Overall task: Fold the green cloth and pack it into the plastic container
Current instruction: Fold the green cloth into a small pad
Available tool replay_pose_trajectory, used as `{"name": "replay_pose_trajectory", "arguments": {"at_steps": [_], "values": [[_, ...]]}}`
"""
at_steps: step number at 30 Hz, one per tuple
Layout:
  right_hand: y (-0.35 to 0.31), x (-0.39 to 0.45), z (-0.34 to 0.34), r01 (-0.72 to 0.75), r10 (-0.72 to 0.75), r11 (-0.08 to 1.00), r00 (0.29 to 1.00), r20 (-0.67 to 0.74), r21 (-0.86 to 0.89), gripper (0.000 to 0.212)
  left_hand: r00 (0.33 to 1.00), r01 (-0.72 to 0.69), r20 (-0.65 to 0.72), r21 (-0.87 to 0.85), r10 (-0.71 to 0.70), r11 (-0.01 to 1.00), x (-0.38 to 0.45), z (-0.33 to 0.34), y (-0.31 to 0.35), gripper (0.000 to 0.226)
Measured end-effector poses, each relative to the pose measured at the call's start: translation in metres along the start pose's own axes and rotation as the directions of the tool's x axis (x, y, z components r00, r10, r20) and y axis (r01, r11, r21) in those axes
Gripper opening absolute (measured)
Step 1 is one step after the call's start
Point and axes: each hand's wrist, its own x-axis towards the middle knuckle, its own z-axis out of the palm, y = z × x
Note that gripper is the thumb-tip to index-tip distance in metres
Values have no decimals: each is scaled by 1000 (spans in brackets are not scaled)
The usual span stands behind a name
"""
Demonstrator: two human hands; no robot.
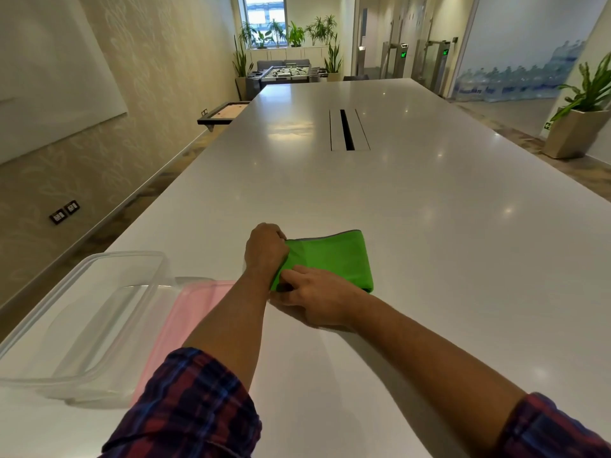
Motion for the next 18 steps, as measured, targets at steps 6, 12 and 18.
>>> {"name": "replay_pose_trajectory", "arguments": {"at_steps": [6, 12, 18], "values": [[19, 7, -27, -393, 444, 860, 890, -99, 324, 23, 985, -123, -113, 84, 132, 989, -19, -2, 10, 27], [47, 3, -23, -678, 722, 659, 691, -20, 325, 39, 963, -269, 52, 144, 264, 952, -36, 5, 10, 38], [51, -11, 6, -731, 719, 682, 673, 173, 11, 77, 961, -242, 210, 314, 181, 918, -45, 23, -12, 65]]}}
